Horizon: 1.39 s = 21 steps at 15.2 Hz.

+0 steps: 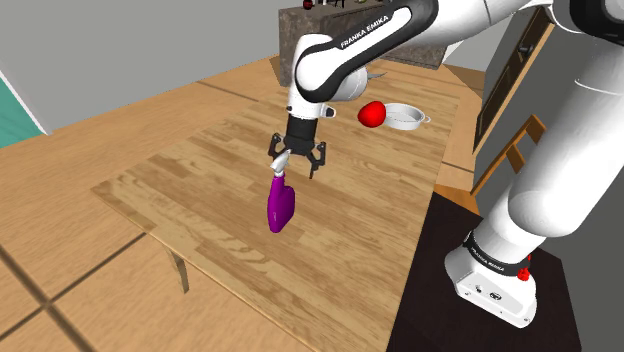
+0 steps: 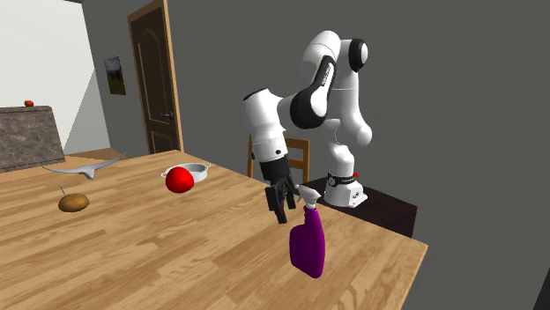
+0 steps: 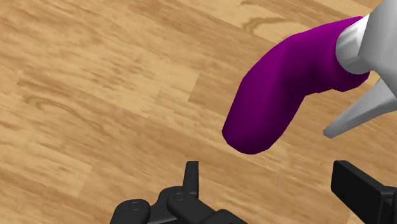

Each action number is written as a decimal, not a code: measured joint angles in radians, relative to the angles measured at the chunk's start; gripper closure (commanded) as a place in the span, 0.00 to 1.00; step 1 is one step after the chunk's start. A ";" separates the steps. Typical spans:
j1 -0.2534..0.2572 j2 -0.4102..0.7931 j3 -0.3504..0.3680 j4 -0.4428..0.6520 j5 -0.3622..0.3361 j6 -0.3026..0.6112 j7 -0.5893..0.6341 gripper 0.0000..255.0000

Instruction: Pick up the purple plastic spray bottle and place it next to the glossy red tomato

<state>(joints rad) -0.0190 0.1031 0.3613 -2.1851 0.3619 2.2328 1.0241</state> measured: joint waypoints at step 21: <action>0.022 0.086 0.009 -0.022 0.004 0.116 0.019 1.00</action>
<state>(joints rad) 0.0028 0.1892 0.3707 -2.2075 0.3660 2.3483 1.0431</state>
